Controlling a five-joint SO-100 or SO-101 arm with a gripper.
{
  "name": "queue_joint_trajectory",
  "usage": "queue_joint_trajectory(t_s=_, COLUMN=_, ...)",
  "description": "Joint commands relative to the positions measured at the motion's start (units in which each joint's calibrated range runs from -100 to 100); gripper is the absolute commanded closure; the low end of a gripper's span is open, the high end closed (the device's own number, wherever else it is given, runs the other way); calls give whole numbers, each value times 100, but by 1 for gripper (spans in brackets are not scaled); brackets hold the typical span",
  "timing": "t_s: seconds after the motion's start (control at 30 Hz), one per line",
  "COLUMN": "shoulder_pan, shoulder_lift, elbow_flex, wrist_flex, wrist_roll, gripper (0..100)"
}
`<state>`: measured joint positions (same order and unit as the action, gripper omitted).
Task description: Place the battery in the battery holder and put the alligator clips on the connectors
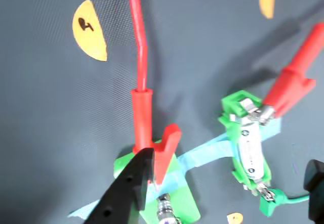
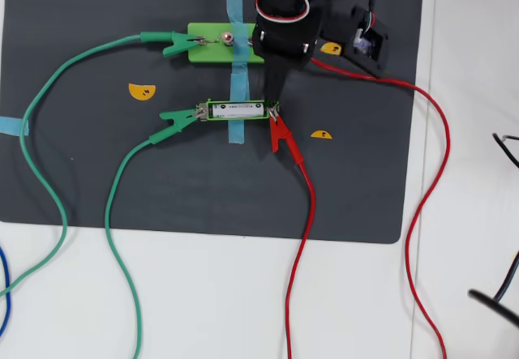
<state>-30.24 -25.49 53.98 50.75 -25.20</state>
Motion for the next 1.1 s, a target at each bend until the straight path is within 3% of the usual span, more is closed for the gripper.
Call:
queue_joint_trajectory(t_s=0.0, shoulder_pan=30, shoulder_lift=-1462, elbow_flex=304, wrist_flex=103, wrist_roll=324, gripper=70)
queue_joint_trajectory(t_s=0.1, shoulder_pan=91, shoulder_lift=-2491, elbow_flex=629, wrist_flex=95, wrist_roll=496, gripper=70)
queue_joint_trajectory(t_s=0.37, shoulder_pan=1343, shoulder_lift=-5281, elbow_flex=1287, wrist_flex=9, wrist_roll=2069, gripper=70)
queue_joint_trajectory(t_s=0.47, shoulder_pan=1777, shoulder_lift=-5996, elbow_flex=1734, wrist_flex=9, wrist_roll=2043, gripper=70)
queue_joint_trajectory(t_s=1.07, shoulder_pan=2170, shoulder_lift=-7349, elbow_flex=3436, wrist_flex=17, wrist_roll=1950, gripper=70)
